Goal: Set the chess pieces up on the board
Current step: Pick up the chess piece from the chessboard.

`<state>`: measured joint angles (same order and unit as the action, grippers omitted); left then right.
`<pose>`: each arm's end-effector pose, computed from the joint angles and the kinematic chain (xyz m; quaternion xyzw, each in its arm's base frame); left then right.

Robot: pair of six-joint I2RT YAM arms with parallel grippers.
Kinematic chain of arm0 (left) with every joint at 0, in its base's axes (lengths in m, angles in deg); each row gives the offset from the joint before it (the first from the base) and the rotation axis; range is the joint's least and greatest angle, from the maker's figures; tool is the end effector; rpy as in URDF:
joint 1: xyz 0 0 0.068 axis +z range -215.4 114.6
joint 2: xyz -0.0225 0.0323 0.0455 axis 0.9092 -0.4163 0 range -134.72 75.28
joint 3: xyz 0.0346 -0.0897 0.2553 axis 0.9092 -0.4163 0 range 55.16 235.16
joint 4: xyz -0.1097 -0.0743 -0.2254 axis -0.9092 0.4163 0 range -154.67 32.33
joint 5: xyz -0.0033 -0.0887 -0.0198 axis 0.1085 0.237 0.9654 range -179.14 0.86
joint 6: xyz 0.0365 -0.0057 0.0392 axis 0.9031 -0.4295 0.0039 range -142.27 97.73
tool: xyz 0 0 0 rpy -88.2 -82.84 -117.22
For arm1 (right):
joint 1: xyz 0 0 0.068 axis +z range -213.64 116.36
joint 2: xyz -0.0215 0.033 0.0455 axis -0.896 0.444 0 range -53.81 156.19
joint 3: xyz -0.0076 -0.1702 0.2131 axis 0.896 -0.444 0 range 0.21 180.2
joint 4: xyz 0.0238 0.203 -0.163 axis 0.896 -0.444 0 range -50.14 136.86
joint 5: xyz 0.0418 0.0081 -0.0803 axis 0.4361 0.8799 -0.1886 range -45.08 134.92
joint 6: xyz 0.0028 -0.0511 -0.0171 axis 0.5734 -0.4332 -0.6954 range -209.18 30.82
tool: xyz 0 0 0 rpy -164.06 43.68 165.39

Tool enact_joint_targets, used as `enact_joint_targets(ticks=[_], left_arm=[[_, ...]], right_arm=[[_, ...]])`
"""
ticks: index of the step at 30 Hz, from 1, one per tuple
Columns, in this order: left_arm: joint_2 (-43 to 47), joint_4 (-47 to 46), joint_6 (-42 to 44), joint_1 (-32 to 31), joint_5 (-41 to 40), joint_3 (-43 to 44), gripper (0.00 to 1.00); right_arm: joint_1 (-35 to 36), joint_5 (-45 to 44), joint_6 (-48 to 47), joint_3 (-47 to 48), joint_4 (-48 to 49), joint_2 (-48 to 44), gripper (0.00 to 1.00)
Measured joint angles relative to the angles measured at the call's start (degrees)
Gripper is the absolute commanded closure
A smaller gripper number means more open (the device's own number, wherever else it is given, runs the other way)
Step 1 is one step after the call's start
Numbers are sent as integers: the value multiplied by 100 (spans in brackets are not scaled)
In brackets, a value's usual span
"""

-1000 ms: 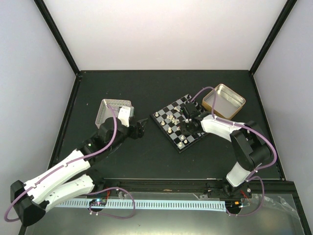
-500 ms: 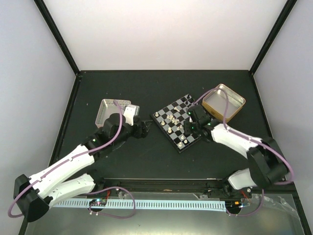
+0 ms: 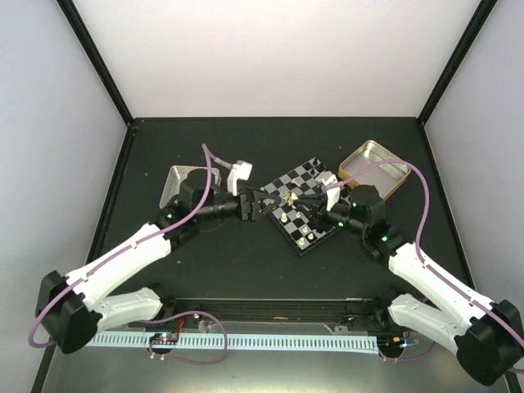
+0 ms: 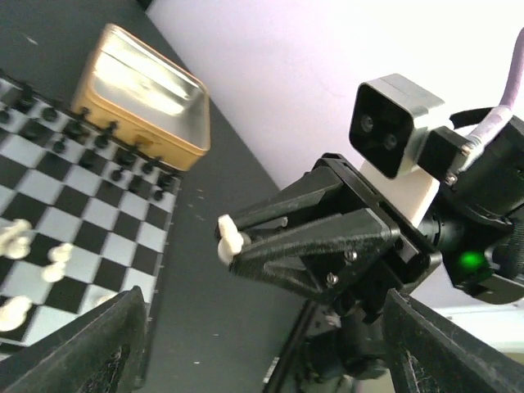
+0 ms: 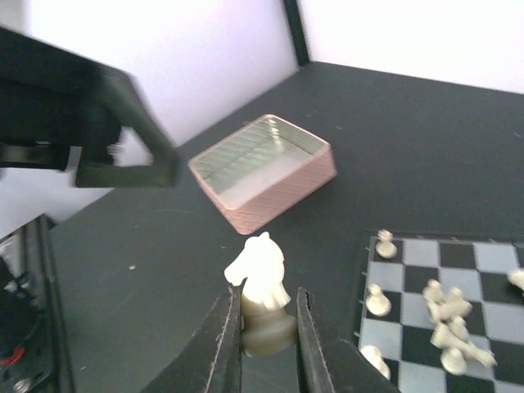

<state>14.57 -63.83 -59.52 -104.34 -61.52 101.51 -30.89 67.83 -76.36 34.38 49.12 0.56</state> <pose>0.1801 -0.1667 0.3135 0.1563 0.7692 -0.5132 0.3472 0.1762 0.1299 0.2669 -0.2522 0.7604 0.3713 0.4694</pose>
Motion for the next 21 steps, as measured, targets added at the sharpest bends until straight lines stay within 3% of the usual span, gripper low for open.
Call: enact_joint_targets(ticks=[9,17,21], left_arm=[[-1115,-520,-634,20,1419,575,51],[-1449,-461,-752,20,1639,758,63],[-1672,-302,-739,17,1646,883,75]], right_arm=[[2,887,-358,-4,162,-201,88],[0,922,-485,-4,140,-192,87],[0,922,-509,-4,131,-157,87]])
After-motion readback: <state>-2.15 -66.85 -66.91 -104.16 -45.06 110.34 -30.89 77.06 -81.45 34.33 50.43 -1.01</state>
